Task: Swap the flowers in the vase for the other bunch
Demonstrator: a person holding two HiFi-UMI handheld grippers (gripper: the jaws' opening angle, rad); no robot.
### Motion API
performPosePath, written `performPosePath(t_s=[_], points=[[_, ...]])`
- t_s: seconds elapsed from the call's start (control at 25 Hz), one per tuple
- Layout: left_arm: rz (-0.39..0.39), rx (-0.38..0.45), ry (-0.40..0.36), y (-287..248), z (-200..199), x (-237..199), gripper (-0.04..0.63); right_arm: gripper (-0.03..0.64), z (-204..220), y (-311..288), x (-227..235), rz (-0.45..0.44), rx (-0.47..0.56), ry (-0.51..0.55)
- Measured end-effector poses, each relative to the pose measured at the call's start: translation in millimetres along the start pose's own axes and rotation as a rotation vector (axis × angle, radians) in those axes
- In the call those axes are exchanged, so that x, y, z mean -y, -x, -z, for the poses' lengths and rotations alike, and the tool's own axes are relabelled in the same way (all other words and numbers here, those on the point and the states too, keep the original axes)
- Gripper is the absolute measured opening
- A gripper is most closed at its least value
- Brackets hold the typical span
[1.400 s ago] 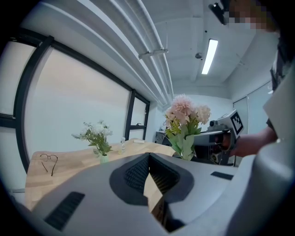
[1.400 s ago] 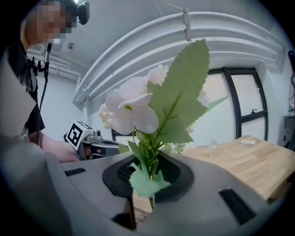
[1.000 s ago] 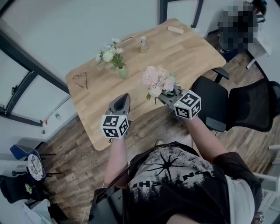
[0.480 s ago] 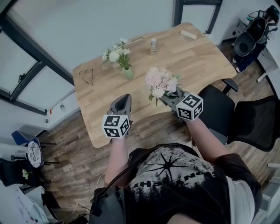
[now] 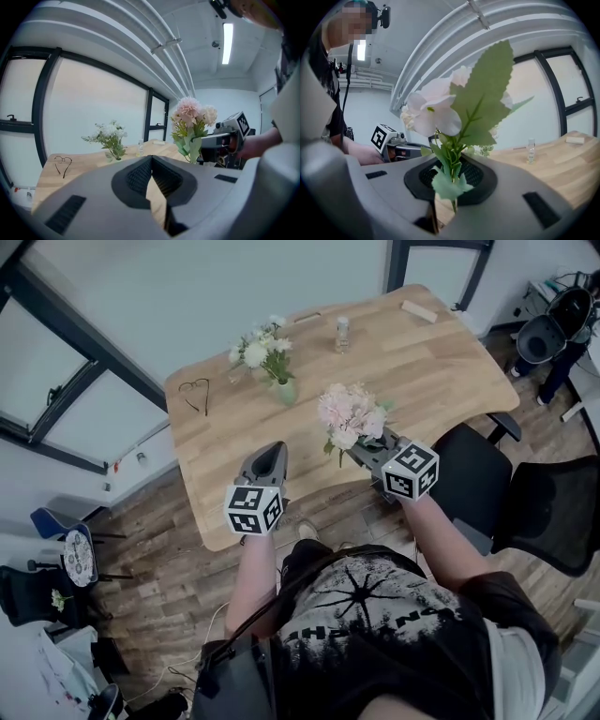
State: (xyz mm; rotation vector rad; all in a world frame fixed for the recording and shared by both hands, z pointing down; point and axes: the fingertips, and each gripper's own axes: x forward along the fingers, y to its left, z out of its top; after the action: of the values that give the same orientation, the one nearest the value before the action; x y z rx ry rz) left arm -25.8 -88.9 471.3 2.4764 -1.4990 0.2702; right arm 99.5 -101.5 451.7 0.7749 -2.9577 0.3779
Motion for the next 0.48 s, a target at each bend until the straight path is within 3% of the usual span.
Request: performPosePath(t_s=[0.48], points=[[0.032, 0.009, -0.007, -30, -16, -47, 0.014, 0.057, -15, -47, 27, 0.035, -0.002, -0.001]])
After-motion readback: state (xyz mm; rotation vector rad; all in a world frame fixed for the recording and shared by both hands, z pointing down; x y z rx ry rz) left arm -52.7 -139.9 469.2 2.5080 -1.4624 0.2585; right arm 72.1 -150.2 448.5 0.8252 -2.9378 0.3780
